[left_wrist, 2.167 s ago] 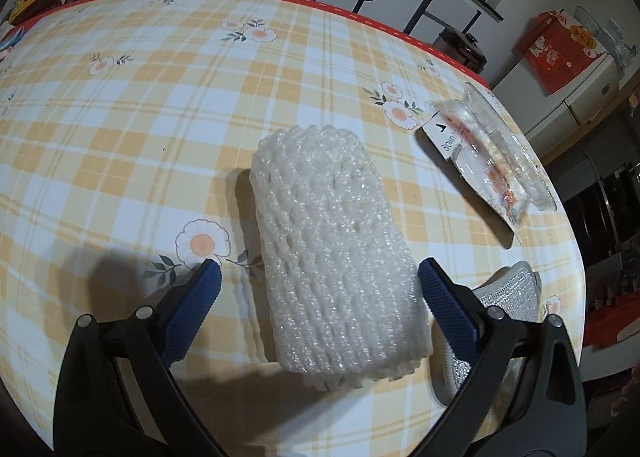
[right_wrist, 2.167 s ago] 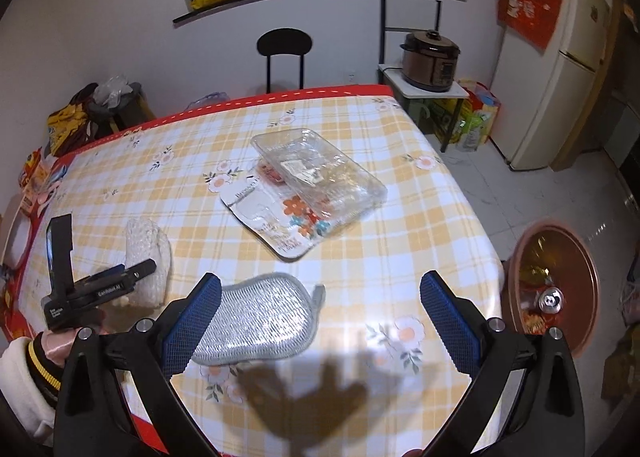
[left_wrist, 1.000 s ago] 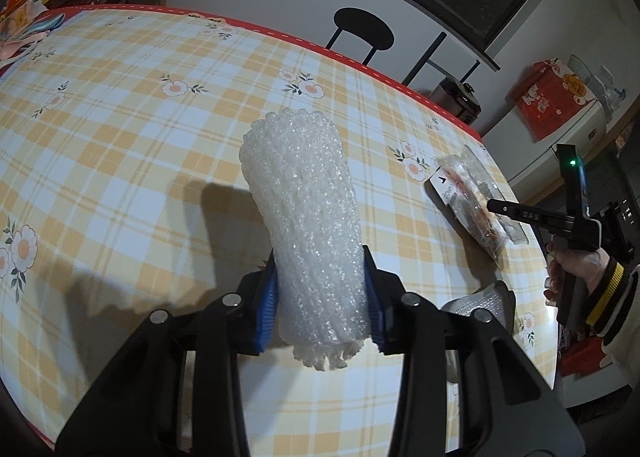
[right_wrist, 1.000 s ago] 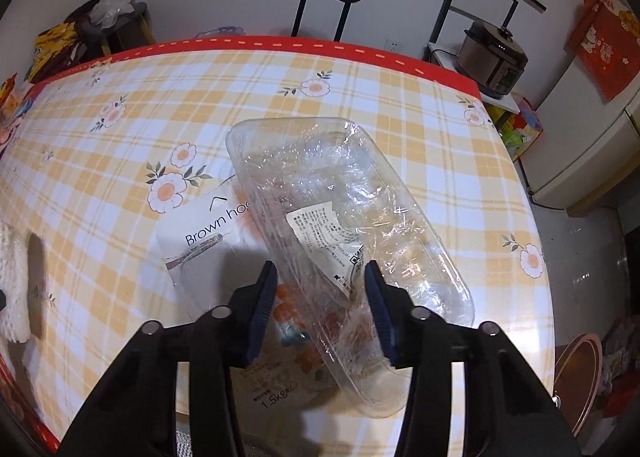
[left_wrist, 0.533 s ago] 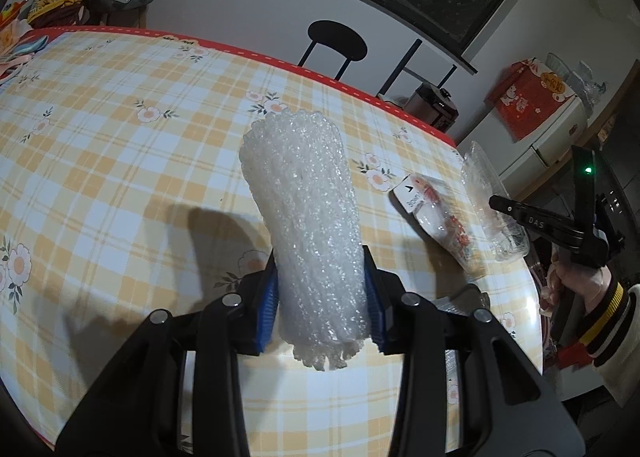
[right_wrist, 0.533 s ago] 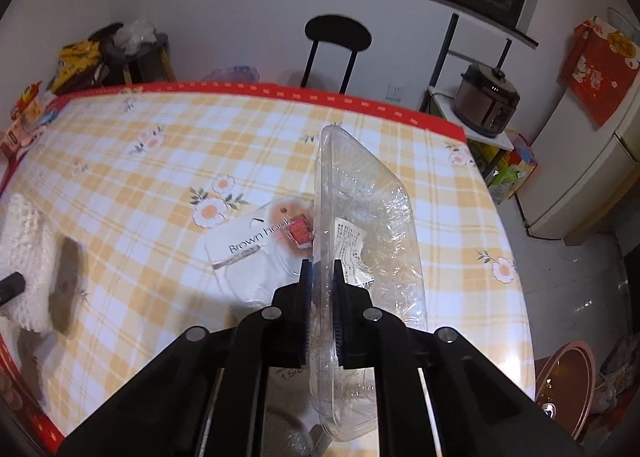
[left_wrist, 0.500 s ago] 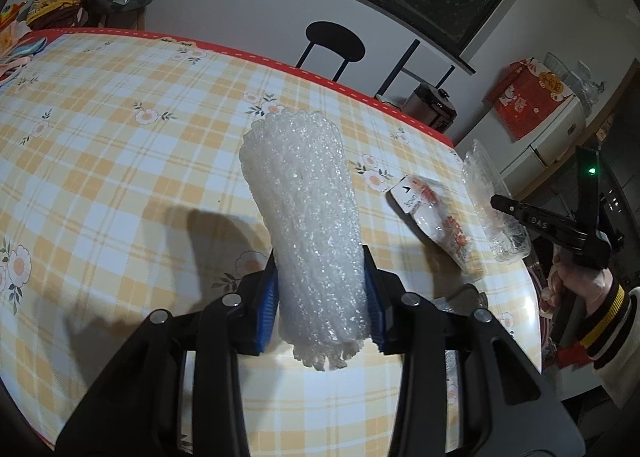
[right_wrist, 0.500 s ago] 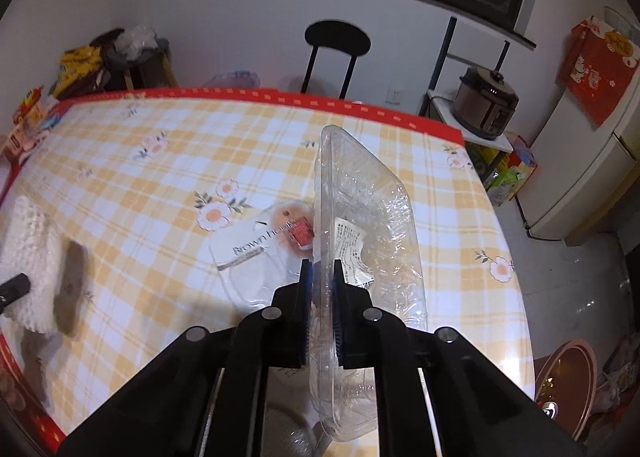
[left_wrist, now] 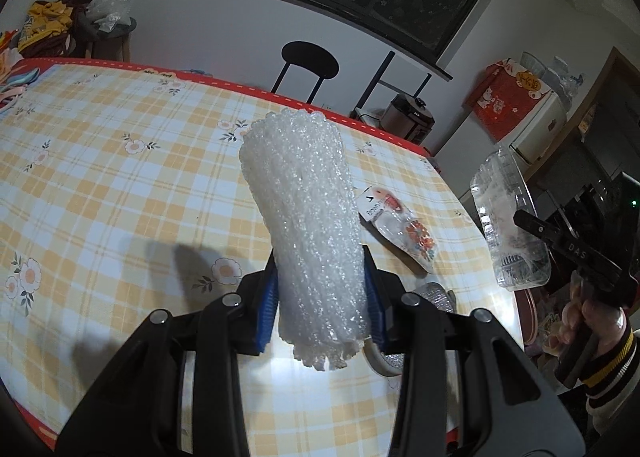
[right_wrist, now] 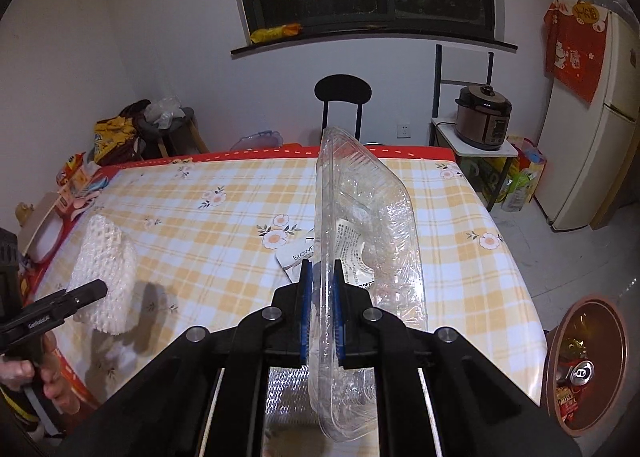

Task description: Collect trash

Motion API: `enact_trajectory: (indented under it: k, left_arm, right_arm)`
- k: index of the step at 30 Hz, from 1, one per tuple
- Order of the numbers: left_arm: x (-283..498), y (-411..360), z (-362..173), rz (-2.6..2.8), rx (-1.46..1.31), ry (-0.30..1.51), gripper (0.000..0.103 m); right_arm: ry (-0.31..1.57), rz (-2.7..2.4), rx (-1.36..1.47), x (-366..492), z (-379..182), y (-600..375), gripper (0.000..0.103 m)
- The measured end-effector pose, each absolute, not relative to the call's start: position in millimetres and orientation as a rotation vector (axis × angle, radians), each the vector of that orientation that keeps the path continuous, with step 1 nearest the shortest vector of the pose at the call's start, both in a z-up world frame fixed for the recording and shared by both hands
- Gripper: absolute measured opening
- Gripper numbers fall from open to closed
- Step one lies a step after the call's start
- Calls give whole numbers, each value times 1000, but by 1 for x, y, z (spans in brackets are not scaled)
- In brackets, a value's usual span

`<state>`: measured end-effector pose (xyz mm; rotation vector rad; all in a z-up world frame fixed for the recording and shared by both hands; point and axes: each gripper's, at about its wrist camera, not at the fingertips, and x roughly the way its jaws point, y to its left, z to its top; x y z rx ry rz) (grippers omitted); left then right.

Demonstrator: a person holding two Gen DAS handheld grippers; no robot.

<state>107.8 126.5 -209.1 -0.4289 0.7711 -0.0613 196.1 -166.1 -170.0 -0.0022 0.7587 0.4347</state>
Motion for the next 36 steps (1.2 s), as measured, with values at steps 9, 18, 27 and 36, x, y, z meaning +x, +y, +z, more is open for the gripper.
enact_trajectory:
  k: [9,18,27,36]
  left_arm:
    - [84,91,-181,-61,-404,733,39]
    - [66,34,-160,-28,-374,729,39]
    - [70,-50,-131,-92,-326,690,39]
    - [80,-137,-115,-191,-275,676,39]
  right_arm:
    - [740,478,45,167,-165,-201,11]
    - [698,522,142,149,-149,-262,11]
    - [622,465,219,127,-129,-364,11]
    - [598,281,299,119,-140,-483,11]
